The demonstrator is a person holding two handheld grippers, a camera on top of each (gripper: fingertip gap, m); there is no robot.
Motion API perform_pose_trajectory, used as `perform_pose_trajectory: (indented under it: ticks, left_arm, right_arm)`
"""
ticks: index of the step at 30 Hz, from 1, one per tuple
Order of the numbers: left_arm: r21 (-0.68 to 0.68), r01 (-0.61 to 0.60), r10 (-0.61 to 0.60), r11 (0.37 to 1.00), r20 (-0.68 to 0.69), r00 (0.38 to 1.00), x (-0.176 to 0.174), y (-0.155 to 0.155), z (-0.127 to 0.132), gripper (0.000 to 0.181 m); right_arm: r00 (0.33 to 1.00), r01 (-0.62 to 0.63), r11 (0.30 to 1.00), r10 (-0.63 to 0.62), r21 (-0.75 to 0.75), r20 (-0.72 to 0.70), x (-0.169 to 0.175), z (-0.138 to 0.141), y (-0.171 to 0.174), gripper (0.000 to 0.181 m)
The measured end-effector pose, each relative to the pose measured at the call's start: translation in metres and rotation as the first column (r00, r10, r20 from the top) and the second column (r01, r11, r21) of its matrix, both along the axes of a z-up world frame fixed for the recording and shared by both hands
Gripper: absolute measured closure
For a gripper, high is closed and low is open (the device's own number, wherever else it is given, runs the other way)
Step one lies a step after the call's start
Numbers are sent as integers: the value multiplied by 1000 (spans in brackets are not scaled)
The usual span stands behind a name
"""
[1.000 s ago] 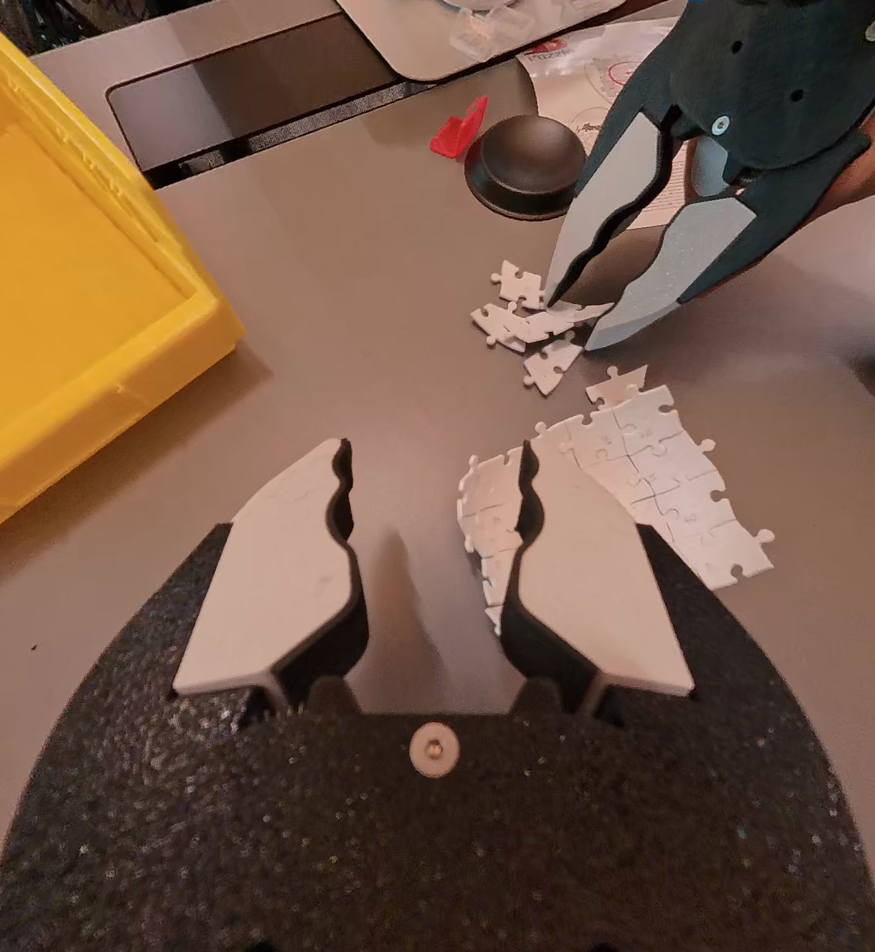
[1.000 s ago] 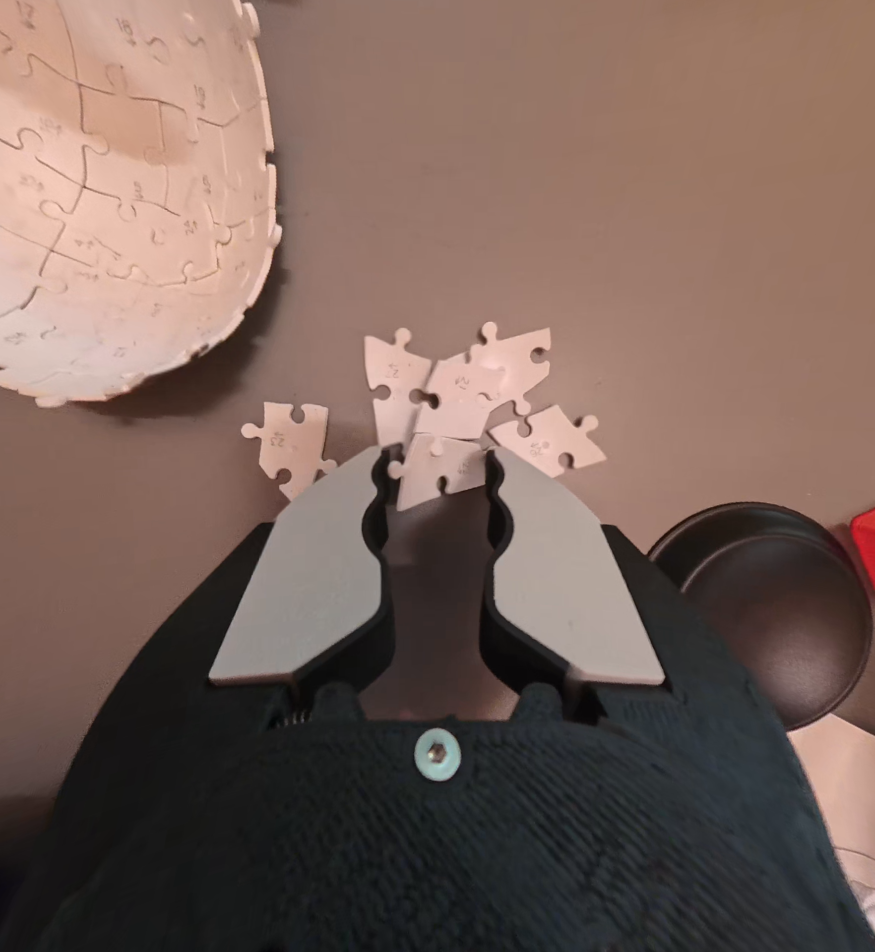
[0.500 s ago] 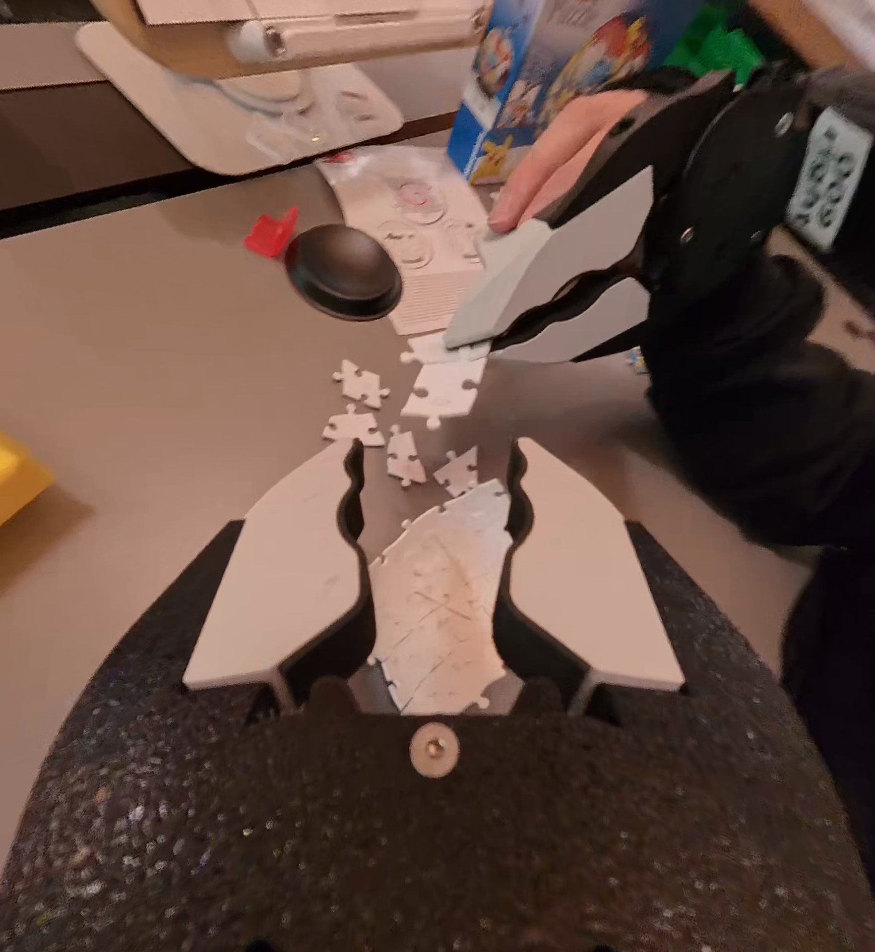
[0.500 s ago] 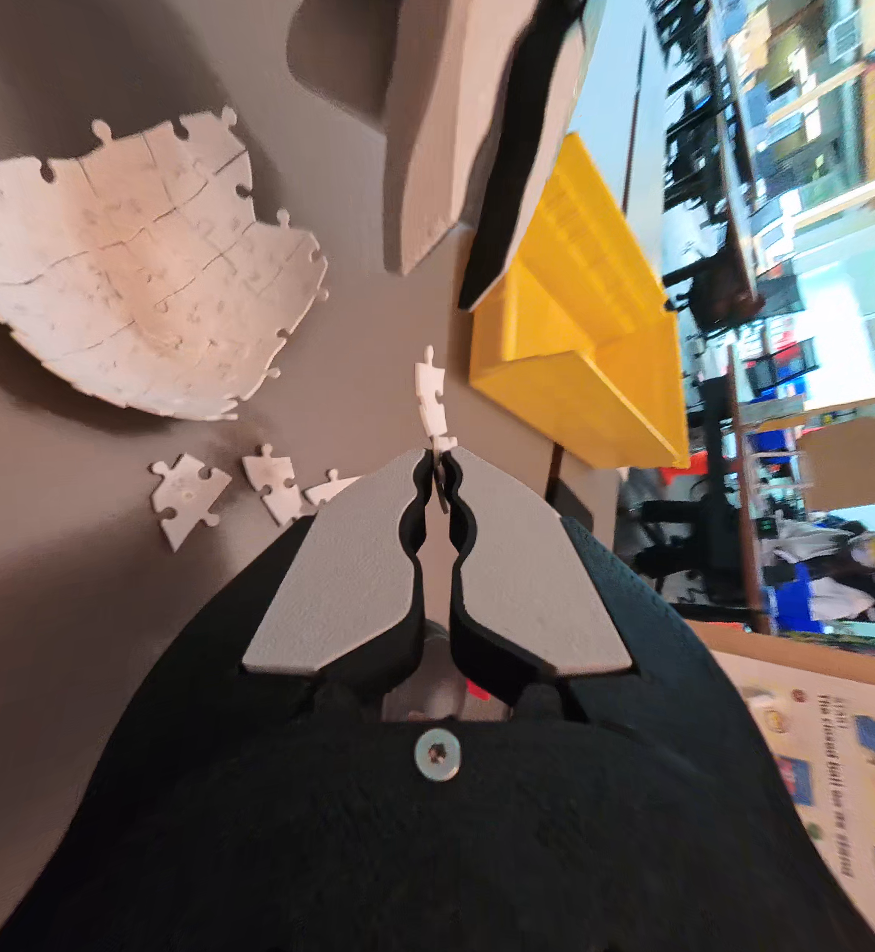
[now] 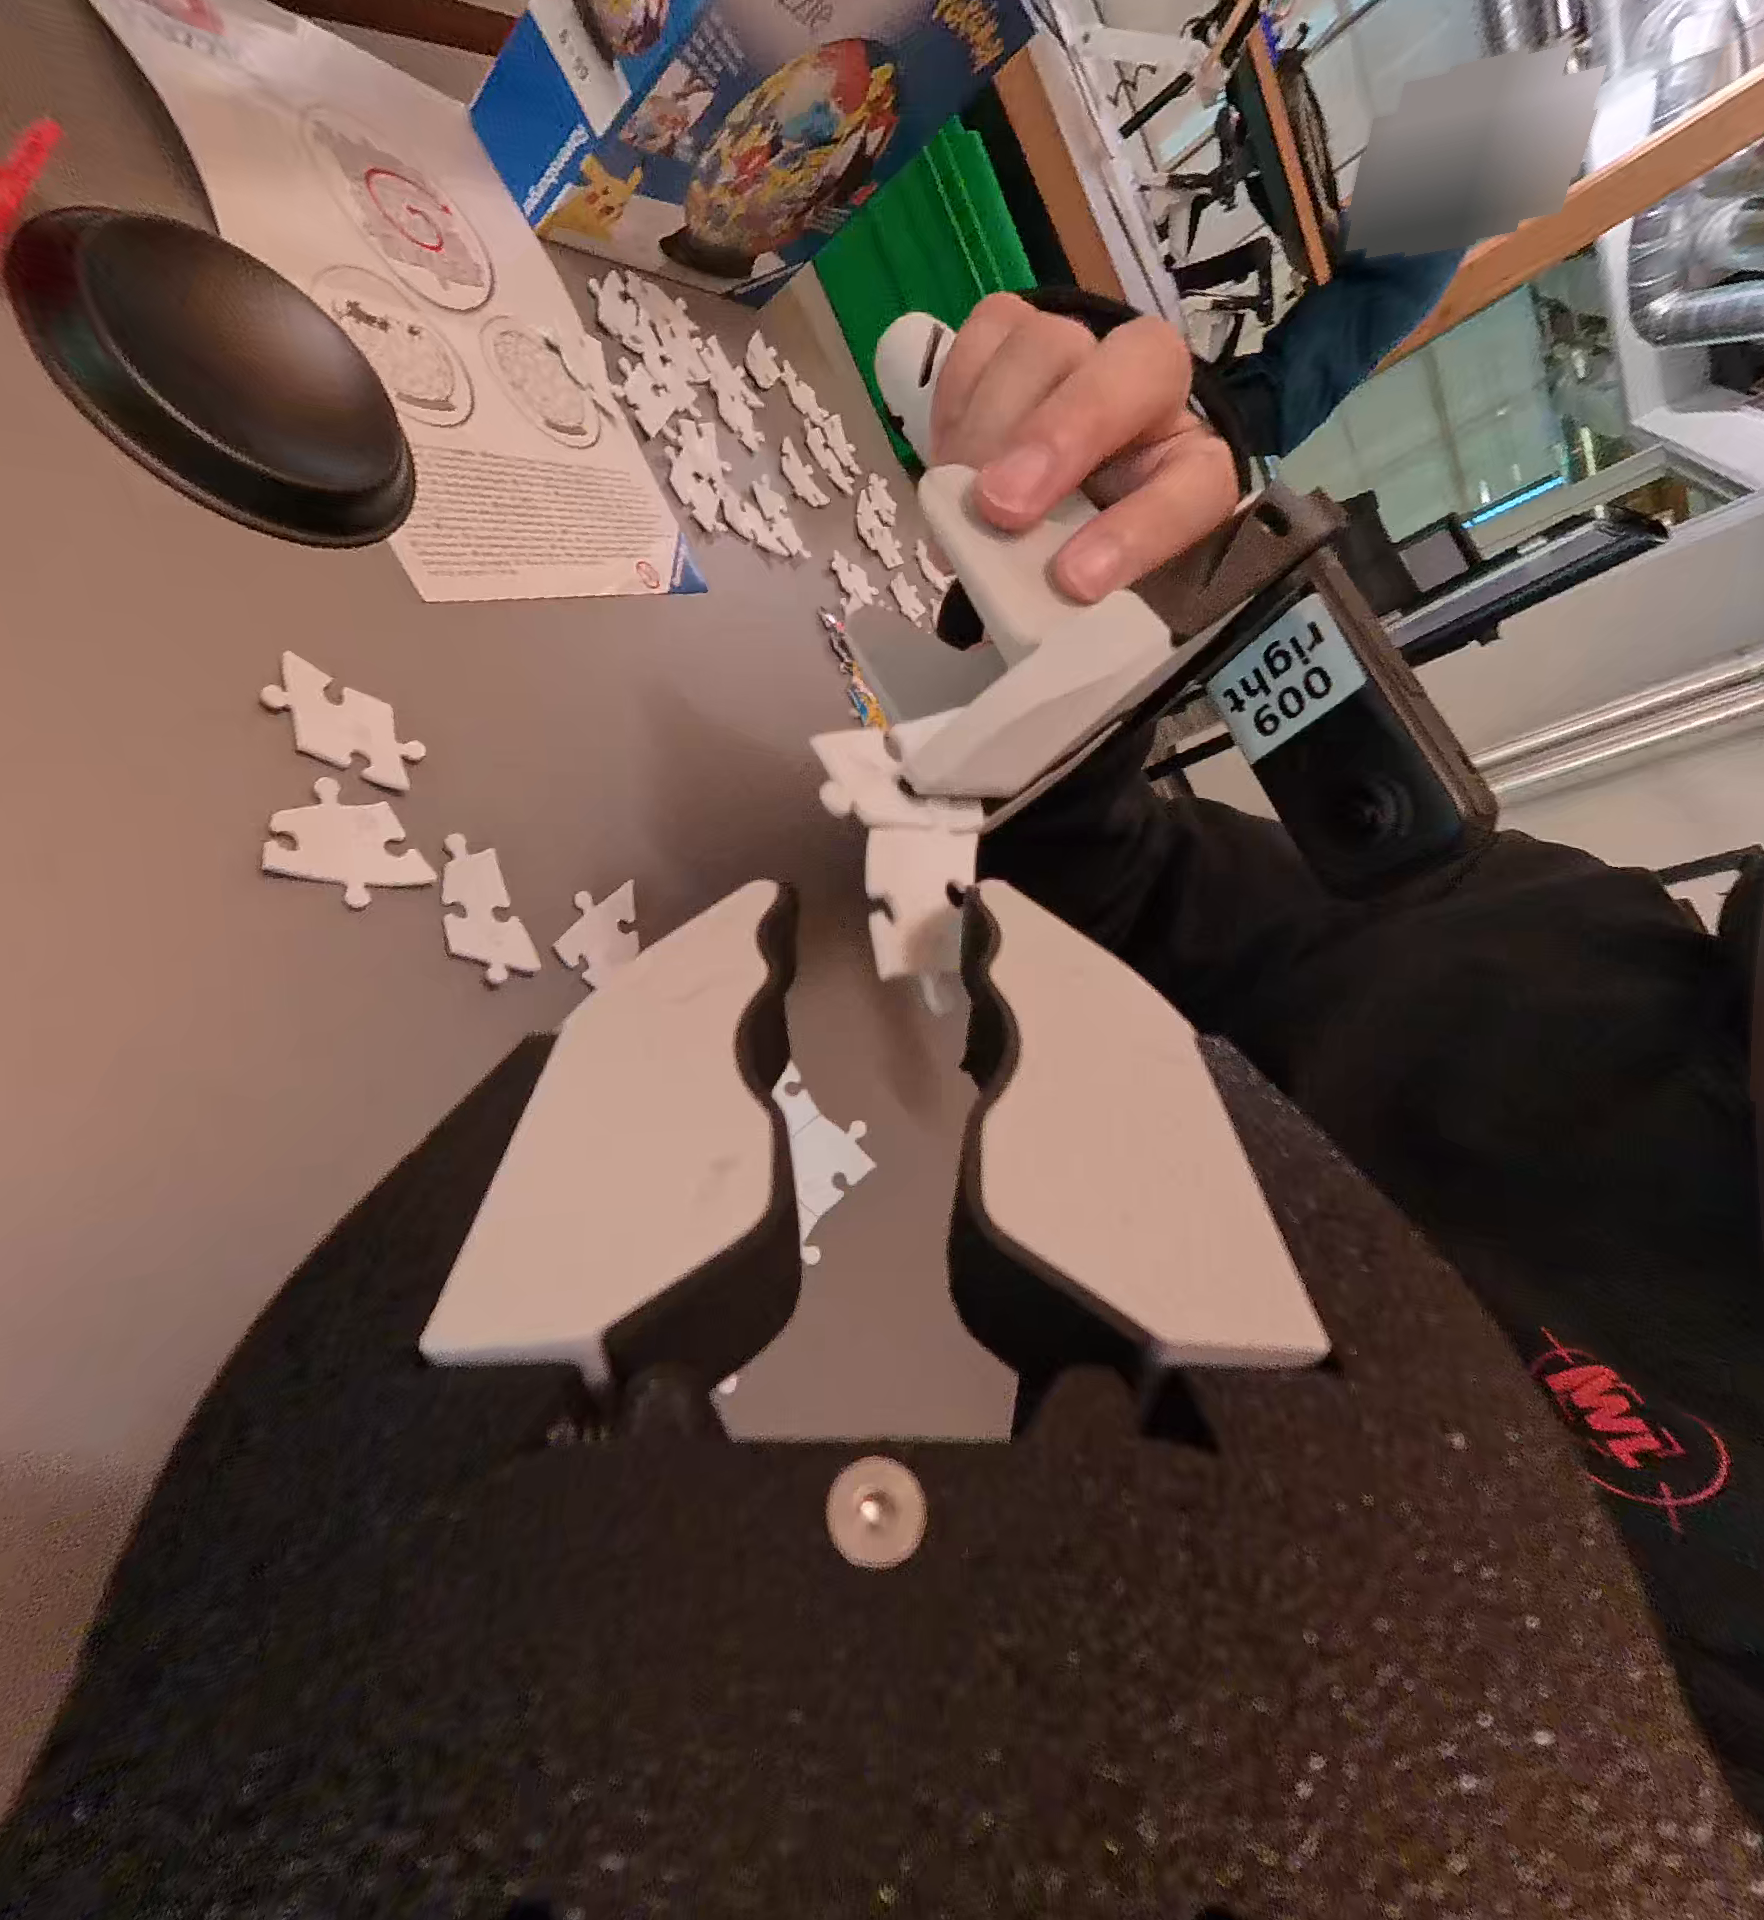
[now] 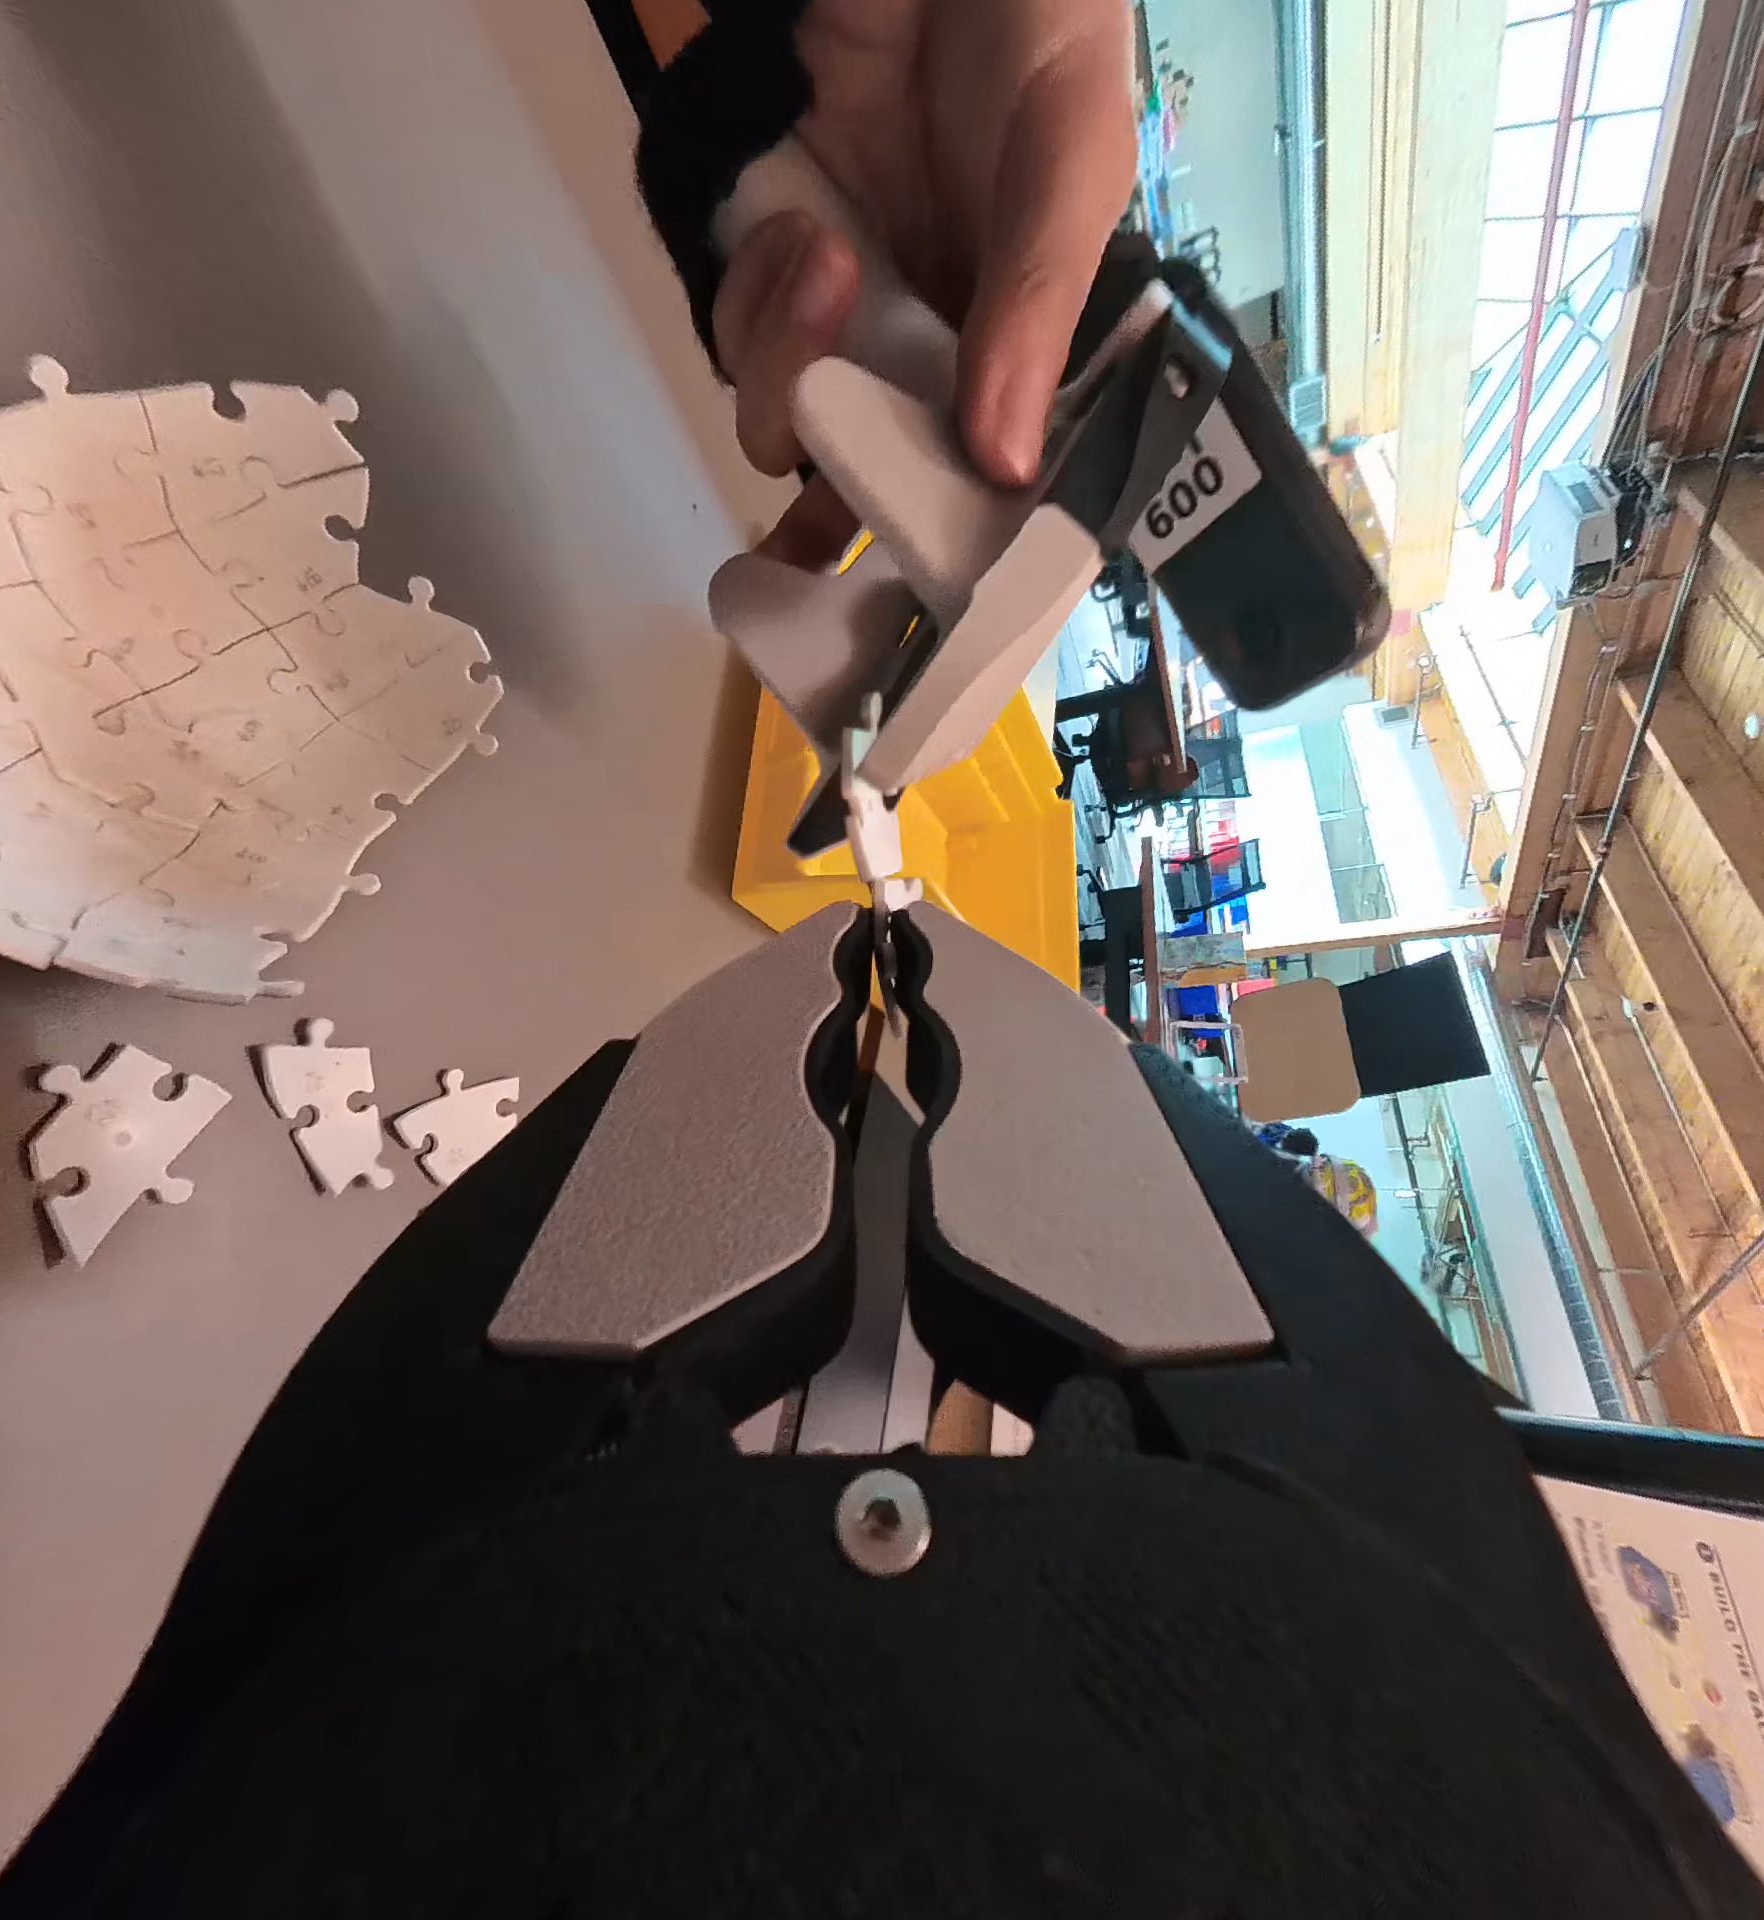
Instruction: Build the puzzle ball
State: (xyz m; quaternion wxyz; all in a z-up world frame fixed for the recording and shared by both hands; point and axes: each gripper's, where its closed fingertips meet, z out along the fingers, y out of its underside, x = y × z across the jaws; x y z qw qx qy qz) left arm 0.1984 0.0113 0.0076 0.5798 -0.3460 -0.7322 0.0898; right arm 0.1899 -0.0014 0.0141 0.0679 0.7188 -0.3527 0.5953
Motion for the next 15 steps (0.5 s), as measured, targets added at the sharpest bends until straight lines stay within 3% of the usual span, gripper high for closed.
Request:
perform_pose_trajectory:
  ticks: [15]
  left_arm:
    - [112,-62,69,992,-60,996,12,-18,6,162]
  right_arm:
    - [1000,7,995,-8,-96,-11,9,-3,-3,178]
